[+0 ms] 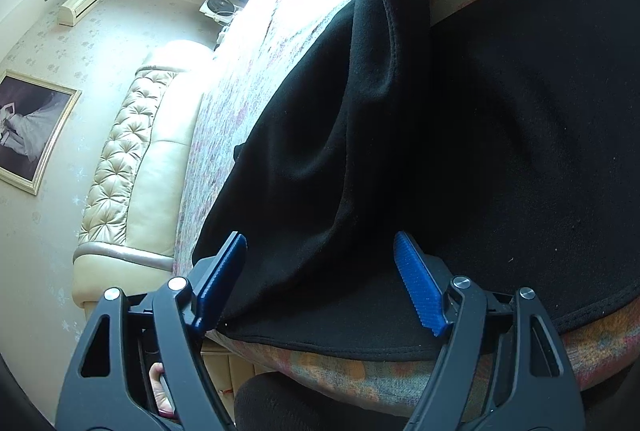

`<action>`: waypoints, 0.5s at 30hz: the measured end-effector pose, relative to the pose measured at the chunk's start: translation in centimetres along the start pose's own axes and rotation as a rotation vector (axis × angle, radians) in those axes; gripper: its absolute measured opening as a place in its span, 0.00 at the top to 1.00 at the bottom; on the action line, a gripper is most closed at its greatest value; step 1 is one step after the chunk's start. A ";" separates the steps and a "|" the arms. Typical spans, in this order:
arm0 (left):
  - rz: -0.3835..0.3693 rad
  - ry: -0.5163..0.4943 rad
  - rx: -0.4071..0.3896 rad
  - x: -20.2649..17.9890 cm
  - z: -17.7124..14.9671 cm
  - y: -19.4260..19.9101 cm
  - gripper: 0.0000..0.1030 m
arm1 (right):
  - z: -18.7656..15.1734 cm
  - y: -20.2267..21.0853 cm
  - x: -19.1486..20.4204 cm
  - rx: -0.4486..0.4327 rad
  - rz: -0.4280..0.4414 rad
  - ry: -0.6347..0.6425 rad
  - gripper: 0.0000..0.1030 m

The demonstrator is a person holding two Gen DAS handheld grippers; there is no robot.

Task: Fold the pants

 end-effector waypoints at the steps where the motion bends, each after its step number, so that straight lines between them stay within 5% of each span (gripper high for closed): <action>1: -0.006 0.004 0.002 0.0 0.1 0.0 0.87 | 0.0 -0.1 0.2 0.003 0.001 -0.003 0.26; 4: -0.009 0.003 0.004 0.0 0.1 0.1 0.87 | 0.6 -0.8 -0.1 -0.011 -0.004 -0.035 0.27; 7: -0.014 0.014 0.007 -0.1 0.4 0.0 0.87 | 1.5 -1.7 -0.6 -0.015 -0.028 -0.055 0.53; 9: -0.018 0.017 0.009 0.3 0.3 0.1 0.87 | 2.1 -2.2 -1.2 -0.011 -0.035 -0.082 0.86; 10: -0.018 0.018 0.010 0.4 0.3 0.1 0.87 | 2.4 -2.4 -1.6 -0.010 -0.040 -0.087 0.93; 15: -0.030 0.007 0.008 0.2 1.4 0.1 0.87 | 1.3 -0.4 -0.6 -0.058 0.017 -0.050 0.94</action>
Point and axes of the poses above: each gripper's, at about its wrist camera, not at the fingertips, and y roughly against the way its jaws point, x to its left, z to its top, the point moved 6 cm from there along -y, roughly the way its jaws point, and after that the axes turned 12 degrees about -y, right-handed, at the moved point
